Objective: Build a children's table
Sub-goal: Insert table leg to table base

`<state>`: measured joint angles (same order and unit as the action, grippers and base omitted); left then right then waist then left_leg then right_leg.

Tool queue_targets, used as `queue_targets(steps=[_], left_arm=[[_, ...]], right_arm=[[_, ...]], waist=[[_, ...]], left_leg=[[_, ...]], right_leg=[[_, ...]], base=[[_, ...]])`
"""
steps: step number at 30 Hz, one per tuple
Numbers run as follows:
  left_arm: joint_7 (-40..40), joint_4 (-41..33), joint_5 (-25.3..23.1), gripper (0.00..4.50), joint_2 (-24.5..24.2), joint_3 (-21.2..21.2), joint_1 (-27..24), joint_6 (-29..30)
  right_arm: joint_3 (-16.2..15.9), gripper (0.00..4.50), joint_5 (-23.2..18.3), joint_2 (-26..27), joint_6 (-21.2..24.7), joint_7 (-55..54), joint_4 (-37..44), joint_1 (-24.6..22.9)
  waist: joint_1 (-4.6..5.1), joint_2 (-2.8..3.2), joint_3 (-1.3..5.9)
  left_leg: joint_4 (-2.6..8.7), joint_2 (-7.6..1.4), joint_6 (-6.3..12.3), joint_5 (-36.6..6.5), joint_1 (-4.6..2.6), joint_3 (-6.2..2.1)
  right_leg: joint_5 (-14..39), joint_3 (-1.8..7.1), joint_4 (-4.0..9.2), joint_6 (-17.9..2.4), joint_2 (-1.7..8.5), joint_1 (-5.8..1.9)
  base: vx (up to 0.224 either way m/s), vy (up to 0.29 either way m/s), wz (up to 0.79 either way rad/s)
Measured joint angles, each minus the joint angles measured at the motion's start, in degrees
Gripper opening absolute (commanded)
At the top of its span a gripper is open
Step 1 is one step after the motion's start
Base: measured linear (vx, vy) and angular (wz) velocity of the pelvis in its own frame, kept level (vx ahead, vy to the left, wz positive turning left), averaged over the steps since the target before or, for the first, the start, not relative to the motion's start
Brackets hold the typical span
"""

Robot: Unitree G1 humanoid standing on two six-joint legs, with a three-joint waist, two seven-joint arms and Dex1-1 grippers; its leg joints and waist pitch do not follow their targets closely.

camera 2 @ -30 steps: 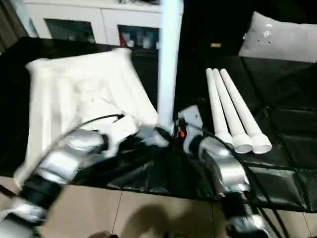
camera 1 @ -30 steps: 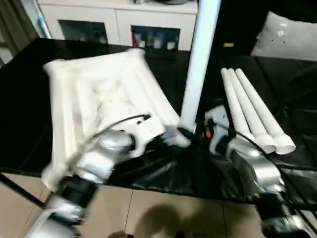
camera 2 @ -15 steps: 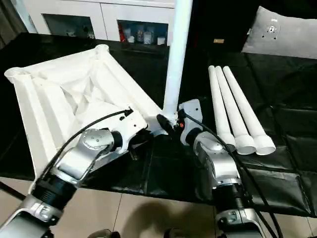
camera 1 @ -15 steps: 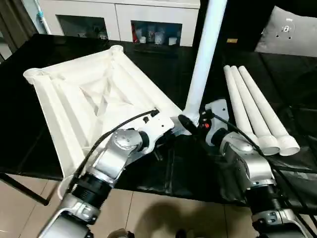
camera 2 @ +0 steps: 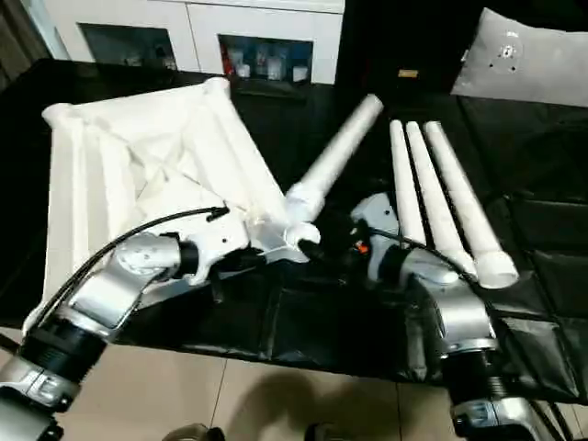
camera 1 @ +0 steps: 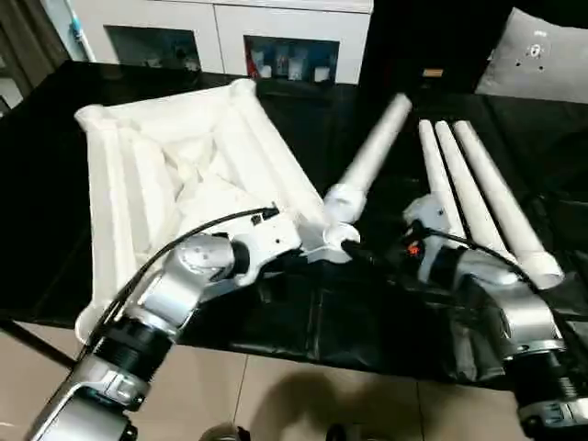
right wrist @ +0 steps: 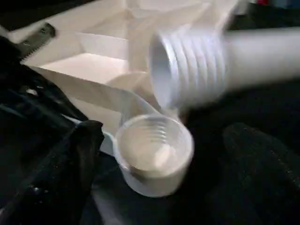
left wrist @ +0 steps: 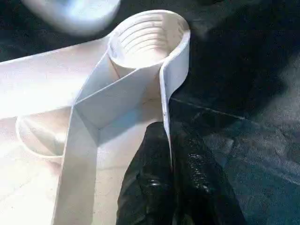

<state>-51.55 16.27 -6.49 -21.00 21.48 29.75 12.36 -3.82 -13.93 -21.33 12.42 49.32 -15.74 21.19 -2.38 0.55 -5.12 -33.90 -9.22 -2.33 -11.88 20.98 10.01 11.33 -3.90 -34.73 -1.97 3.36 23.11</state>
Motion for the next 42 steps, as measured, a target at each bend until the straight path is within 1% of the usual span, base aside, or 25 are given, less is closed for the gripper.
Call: queue_targets(steps=[3,6,11,13,17,21,23,25,26,27,28,29,30,32,33,34,35,36,38,39,41,42], left_arm=[[-0.8,-0.2,0.1,0.00,-0.8,0.2,-0.2,-1.1],[-2.0,-0.2,0.2,0.00,-2.0,0.4,-0.7,-3.4],[-7.0,-1.5,0.8,0.00,-6.7,1.0,-2.4,-9.3],[-8.4,-1.5,1.1,0.00,-7.5,1.1,-2.7,-11.1],[-10.2,-1.5,2.1,0.00,-7.9,1.1,-3.2,-12.9],[-10.6,-0.3,2.1,0.00,-8.2,1.3,-2.8,-14.9],[-9.8,1.1,2.0,0.00,-8.2,1.4,-2.3,-16.7],[-7.6,2.6,0.9,0.00,-8.1,1.5,-2.0,-18.7],[-6.9,3.2,0.6,0.00,-7.8,1.5,-1.8,-18.8],[-6.5,3.9,0.5,0.00,-7.5,1.4,-1.6,-18.7],[-6.4,4.6,0.6,0.00,-7.2,1.2,-1.2,-18.1],[-6.4,5.0,0.6,0.28,-7.1,1.0,-0.9,-17.5],[-6.4,5.4,0.7,0.44,-7.0,0.7,-0.7,-17.4],[-6.1,6.0,0.7,0.44,-7.0,0.2,-0.5,-17.3],[-6.1,6.1,0.7,0.60,-7.0,0.0,-0.5,-17.2],[-6.2,6.1,1.0,0.70,-7.0,-0.1,-0.5,-17.1],[-6.2,6.1,1.2,0.70,-7.0,-0.1,-0.5,-17.0],[-6.2,6.1,1.3,0.81,-7.0,-0.2,-0.5,-16.9],[-6.4,5.6,2.1,0.92,-7.1,-0.4,-0.7,-15.8],[-6.5,5.3,2.3,1.00,-7.0,-0.4,-0.7,-15.5],[-6.9,4.5,3.0,1.16,-7.0,-0.8,-1.1,-14.3],[-6.9,4.0,3.3,1.22,-6.9,-1.0,-1.1,-13.7]], right_arm=[[-1.3,4.46,0.0,0.2,0.1,1.1,1.2,-1.5],[-2.4,4.46,0.0,0.3,0.1,1.7,1.6,-3.0],[-2.8,4.46,0.1,0.5,0.1,1.7,1.8,-3.7],[-2.9,4.46,0.1,1.0,0.1,1.5,2.0,-3.7],[-3.0,4.46,0.1,1.1,-0.1,1.1,2.1,-3.7],[-3.0,4.46,0.0,1.1,-0.1,1.1,2.2,-3.6],[-2.9,4.46,-0.4,0.9,1.2,1.4,3.8,-3.7],[-2.7,4.46,-1.8,0.9,2.8,1.4,6.5,-3.5],[-2.6,4.46,-2.1,1.0,3.6,1.1,7.4,-3.1],[-2.3,4.46,-2.2,1.2,4.5,0.5,8.0,-2.6],[-2.0,4.46,-2.2,1.5,5.8,-0.9,8.2,-1.4],[-1.6,4.49,-2.0,2.0,7.0,-2.6,8.2,-0.1],[-1.1,4.50,-1.7,2.7,8.1,-4.6,8.0,1.3],[0.3,4.50,-1.2,4.6,10.3,-9.4,6.6,5.1],[1.0,4.50,-0.9,5.6,11.4,-12.0,5.7,6.9],[1.8,4.50,-0.2,6.6,12.6,-15.1,4.1,9.1],[2.1,4.50,0.2,7.0,13.4,-17.1,3.1,10.4],[2.4,4.50,0.7,7.4,14.0,-19.1,1.9,11.6],[2.9,4.50,2.7,8.2,16.9,-24.8,-4.1,16.2],[3.4,4.50,3.4,8.1,17.6,-26.5,-5.7,17.4],[3.8,4.50,4.7,8.4,19.8,-30.5,-11.4,21.2],[4.2,4.50,4.8,8.5,20.2,-31.7,-13.6,22.6]], waist=[[-0.01,-0.02,0.00],[0.00,-0.06,-0.02],[0.00,-0.07,-0.01],[-0.35,-0.09,0.00],[-0.92,-0.14,0.03],[-1.00,-0.18,0.06],[-1.04,-0.18,0.07],[-1.11,-0.21,0.09],[-1.12,-0.22,0.09],[-1.10,-0.23,0.10],[-1.09,-0.23,0.09],[-1.07,-0.23,0.09],[-0.89,-0.26,0.08],[-0.54,-0.35,0.07],[-0.45,-0.37,0.07],[-0.43,-0.37,0.07],[-0.50,-0.37,0.07],[-0.62,-0.38,0.07],[-0.61,-0.37,0.07],[-0.64,-0.38,0.07],[-0.68,-0.38,0.08],[-0.69,-0.38,0.08]], left_leg=[[0.00,0.00,0.00,0.0,0.00,0.00],[0.01,0.00,0.00,0.0,0.00,0.00],[0.02,-0.01,-0.01,0.0,-0.03,0.00],[0.02,0.00,-0.02,0.0,-0.07,0.00],[0.00,0.01,-0.01,0.0,-0.17,0.00],[0.01,0.00,-0.01,0.0,-0.17,0.01],[-0.01,0.00,-0.04,0.0,-0.17,0.01],[-0.04,0.00,-0.10,0.1,-0.20,0.01],[-0.04,-0.01,-0.23,0.0,-0.31,0.01],[-0.04,-0.01,-0.40,0.0,-0.59,0.01],[-0.04,-0.01,-0.48,0.0,-0.69,0.01],[-0.05,-0.01,-0.60,0.1,-0.73,0.01],[-0.04,-0.01,-0.67,0.1,-0.75,0.01],[-0.04,-0.01,-0.81,0.2,-0.78,0.01],[-0.04,-0.02,-0.88,0.3,-0.78,0.01],[-0.02,-0.03,-0.92,0.4,-0.77,0.01],[0.00,-0.05,-0.93,0.4,-0.74,0.01],[0.01,-0.07,-0.94,0.4,-0.70,0.01],[0.01,-0.08,-0.95,0.5,-0.50,0.01],[0.06,-0.08,-0.91,0.7,-0.40,0.01],[0.07,-0.08,-0.90,0.7,-0.22,0.02],[0.05,-0.08,-0.86,0.7,-0.03,0.02]], right_leg=[[0.0,0.00,0.01,0.0,0.00,0.00],[0.0,0.00,0.02,0.0,0.00,0.00],[0.0,0.00,0.01,0.0,0.00,-0.01],[0.0,0.00,0.01,0.0,0.00,-0.02],[0.0,0.01,0.03,0.0,0.01,-0.02],[0.0,0.01,0.00,0.0,0.01,-0.02],[0.0,0.01,-0.08,0.0,0.01,-0.03],[0.0,0.02,-0.19,0.0,0.01,-0.12],[0.0,0.02,-0.20,-0.1,0.01,-0.19],[-0.1,0.02,-0.21,-0.1,0.01,-0.24],[-0.1,0.02,-0.21,-0.1,0.01,-0.28],[-0.1,0.02,-0.21,-0.1,0.01,-0.28],[-0.2,0.03,-0.21,-0.1,0.01,-0.27],[-0.4,0.03,-0.23,0.0,0.00,-0.23],[-0.4,0.03,-0.27,0.0,0.00,-0.20],[-0.4,0.03,-0.30,0.0,0.00,-0.16],[-0.4,0.02,-0.30,0.0,-0.01,-0.14],[-0.4,0.02,-0.29,0.0,-0.03,-0.11],[-0.6,0.02,-0.31,-0.4,-0.06,0.04],[-0.6,0.02,-0.30,-0.4,-0.06,0.13],[-0.6,0.02,-0.28,-0.3,-0.07,0.24],[-0.6,0.01,-0.29,-0.3,-0.07,0.40]], base=[[0.000,0.000,0.00],[0.000,0.000,0.00],[0.000,0.000,0.00],[0.000,0.000,0.00],[0.000,0.000,0.00],[0.000,0.000,0.00],[0.000,0.000,0.00],[0.000,0.000,0.00],[0.000,0.000,0.00],[0.000,0.000,0.00],[0.000,0.000,0.00],[0.000,0.000,0.00],[-0.050,-0.007,-0.03],[-0.025,-0.003,-0.02],[0.000,0.000,0.00],[0.000,0.000,0.00],[0.000,0.000,0.00],[0.000,0.000,0.00],[0.000,0.000,0.00],[0.000,0.000,0.00],[0.000,0.000,0.00],[0.000,0.000,0.00]])
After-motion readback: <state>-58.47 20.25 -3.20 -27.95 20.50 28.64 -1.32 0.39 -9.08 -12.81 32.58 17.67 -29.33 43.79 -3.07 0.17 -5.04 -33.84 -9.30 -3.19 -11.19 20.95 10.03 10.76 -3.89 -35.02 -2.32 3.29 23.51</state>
